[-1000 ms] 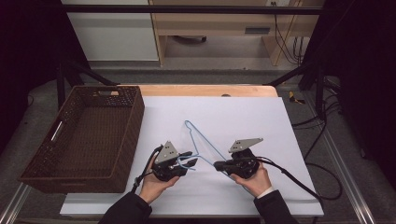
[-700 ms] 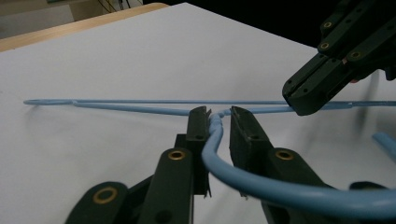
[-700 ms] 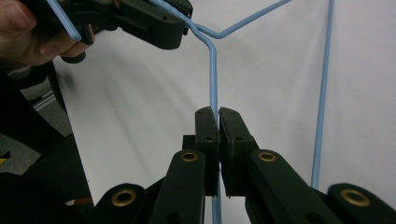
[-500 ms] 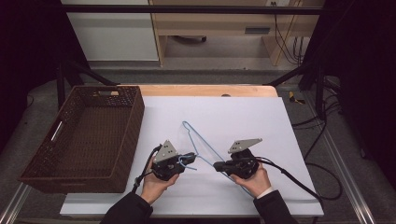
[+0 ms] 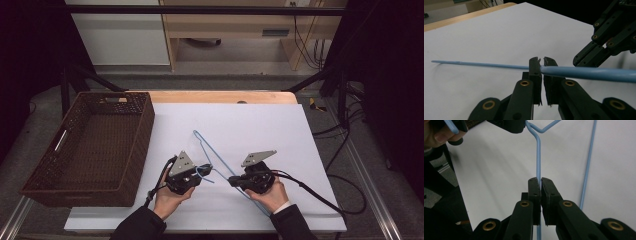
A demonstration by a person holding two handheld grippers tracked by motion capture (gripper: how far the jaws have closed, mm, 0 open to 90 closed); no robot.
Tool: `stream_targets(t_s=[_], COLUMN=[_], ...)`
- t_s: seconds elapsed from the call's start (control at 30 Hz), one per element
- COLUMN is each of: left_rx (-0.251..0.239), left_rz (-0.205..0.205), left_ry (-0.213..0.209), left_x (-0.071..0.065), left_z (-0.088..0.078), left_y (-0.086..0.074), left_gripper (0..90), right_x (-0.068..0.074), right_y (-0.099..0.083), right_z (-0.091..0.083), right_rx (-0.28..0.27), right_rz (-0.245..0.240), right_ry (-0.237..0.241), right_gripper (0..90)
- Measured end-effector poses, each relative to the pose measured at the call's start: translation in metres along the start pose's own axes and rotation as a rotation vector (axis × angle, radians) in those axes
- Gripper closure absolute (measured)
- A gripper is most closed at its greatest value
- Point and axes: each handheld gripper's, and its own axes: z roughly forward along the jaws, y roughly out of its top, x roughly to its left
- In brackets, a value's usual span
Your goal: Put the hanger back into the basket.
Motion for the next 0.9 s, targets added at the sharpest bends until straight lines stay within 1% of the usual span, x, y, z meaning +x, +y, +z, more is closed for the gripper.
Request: stream_targets(t_s=[0.03,0.1,0.13,0.2,0.27,0.33,0.37,0.43,0.5,0.53,0.6,0.67,0.83,0.87,0.9], left_rx=[0.005,0.006,0.007,0.01,0.012,0.015,0.019,0.021,0.022,0.023,0.023,0.025,0.026,0.027,0.027], left_rz=[0.004,0.009,0.011,0.011,0.012,0.01,0.01,0.011,0.008,0.006,0.004,0.004,0.003,0.004,0.005], left_ry=[0.003,0.002,0.002,0.005,0.007,0.01,0.01,0.013,0.015,0.015,0.014,0.015,0.019,0.019,0.019], left_x=[-0.001,-0.003,-0.003,-0.004,-0.005,-0.006,-0.006,-0.006,-0.007,-0.007,-0.007,-0.007,-0.007,-0.008,-0.008], left_z=[0.0,0.001,0.001,0.001,0.001,0.001,0.001,0.001,0.001,0.001,0.001,0.001,0.001,0.001,0.001], left_y=[0.0,0.0,0.001,0.001,0.002,0.002,0.003,0.003,0.003,0.003,0.003,0.003,0.003,0.003,0.003], left_gripper=[84.9,85.0,85.0,85.0,85.0,85.0,85.0,84.9,84.9,84.9,84.9,84.8,84.7,84.7,84.7], right_x=[0.001,0.001,0.001,0.004,0.007,0.012,0.014,0.017,0.019,0.02,0.021,0.022,0.024,0.023,0.023], right_y=[0.0,0.0,0.0,0.001,0.003,0.005,0.006,0.007,0.008,0.008,0.008,0.008,0.007,0.007,0.007], right_z=[0.0,-0.002,-0.003,-0.006,-0.008,-0.008,-0.006,-0.001,0.005,0.008,0.014,0.017,0.022,0.022,0.022], right_rx=[0.004,0.003,0.008,0.0,-0.016,-0.011,-0.011,0.012,0.035,0.052,0.069,0.088,0.101,0.102,0.103], right_rz=[0.003,-0.009,-0.01,-0.02,-0.043,-0.054,-0.062,-0.063,-0.079,-0.075,-0.079,-0.078,-0.072,-0.074,-0.07], right_ry=[-0.007,-0.019,-0.034,-0.062,-0.088,-0.12,-0.131,-0.142,-0.171,-0.185,-0.18,-0.19,-0.192,-0.187,-0.183], right_gripper=[84.9,81.4,79.1,74.1,65.5,59.0,57.6,57.8,59.5,61.5,66.5,72.0,84.4,86.8,86.8])
